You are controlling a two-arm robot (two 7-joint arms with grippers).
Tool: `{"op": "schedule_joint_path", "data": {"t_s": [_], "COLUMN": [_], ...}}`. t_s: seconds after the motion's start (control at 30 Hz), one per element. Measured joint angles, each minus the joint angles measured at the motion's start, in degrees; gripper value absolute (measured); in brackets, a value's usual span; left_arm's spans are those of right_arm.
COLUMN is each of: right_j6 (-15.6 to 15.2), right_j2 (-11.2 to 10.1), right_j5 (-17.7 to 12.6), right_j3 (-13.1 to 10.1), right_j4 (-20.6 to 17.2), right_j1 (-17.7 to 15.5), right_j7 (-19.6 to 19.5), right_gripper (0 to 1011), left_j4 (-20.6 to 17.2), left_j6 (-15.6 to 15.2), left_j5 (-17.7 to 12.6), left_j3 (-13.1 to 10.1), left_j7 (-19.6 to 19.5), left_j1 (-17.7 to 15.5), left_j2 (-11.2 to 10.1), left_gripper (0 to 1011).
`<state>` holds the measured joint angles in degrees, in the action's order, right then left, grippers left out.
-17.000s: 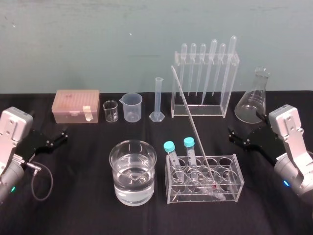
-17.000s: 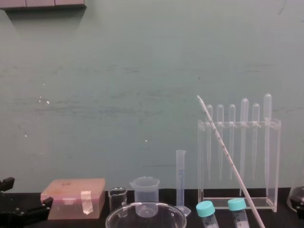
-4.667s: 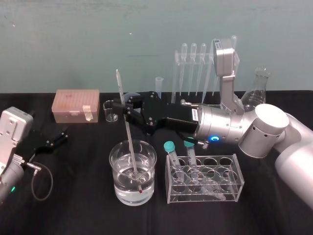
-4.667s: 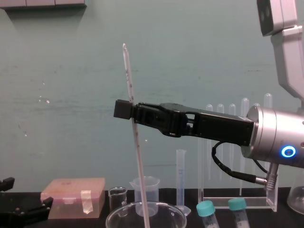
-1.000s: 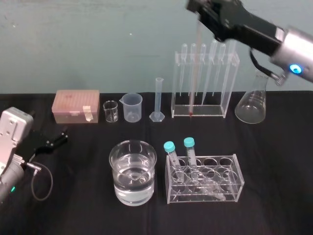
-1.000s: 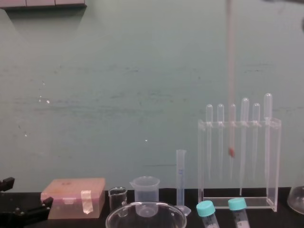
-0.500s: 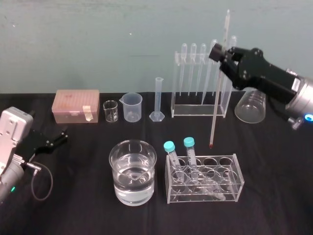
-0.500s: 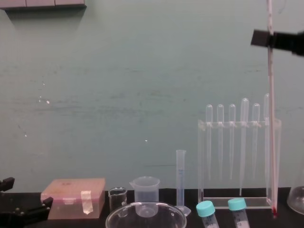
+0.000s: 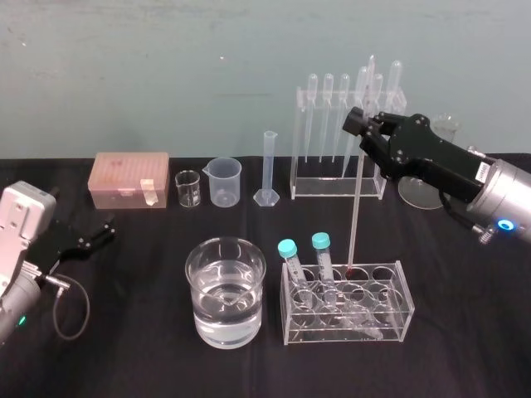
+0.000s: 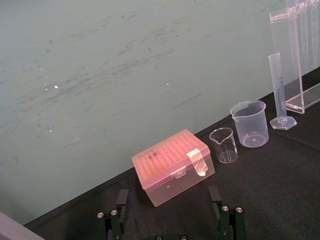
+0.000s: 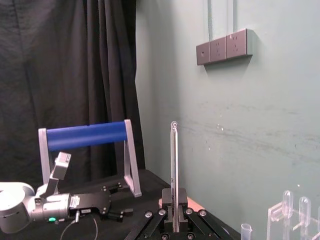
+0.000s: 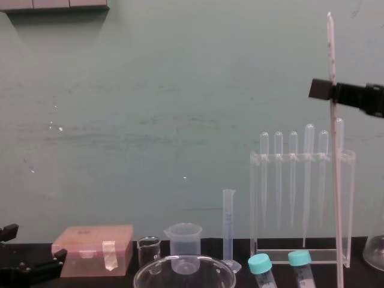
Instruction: Hold the thermometer with one hand and immerse one end into the beaker, then reinsert it into the test tube rack.
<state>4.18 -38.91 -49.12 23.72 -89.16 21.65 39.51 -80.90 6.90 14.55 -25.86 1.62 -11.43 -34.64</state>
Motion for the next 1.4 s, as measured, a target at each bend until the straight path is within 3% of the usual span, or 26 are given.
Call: {"op": "schedule_joint_path", "data": {"t_s": [0.6, 1.4], "right_j6": [-1.2, -2.0], "right_j2": [2.8, 4.4], "right_j5": [3.9, 5.5], "right_j3": [1.3, 1.9], "right_j4": [4.4, 7.1], "right_j1": [-0.3, 0.3], "right_j7": [1.1, 1.6], "right_gripper": [56, 56], "left_j4": [0.0, 0.0], "left_j6": [0.0, 0.0], "left_j5": [0.0, 0.0], "left_j3": [0.0, 0.0], "left_j7": [0.0, 0.0], "left_j1": [0.0, 0.0], "left_j2": [0.0, 0.0], "left_gripper": [1008, 1008]}}
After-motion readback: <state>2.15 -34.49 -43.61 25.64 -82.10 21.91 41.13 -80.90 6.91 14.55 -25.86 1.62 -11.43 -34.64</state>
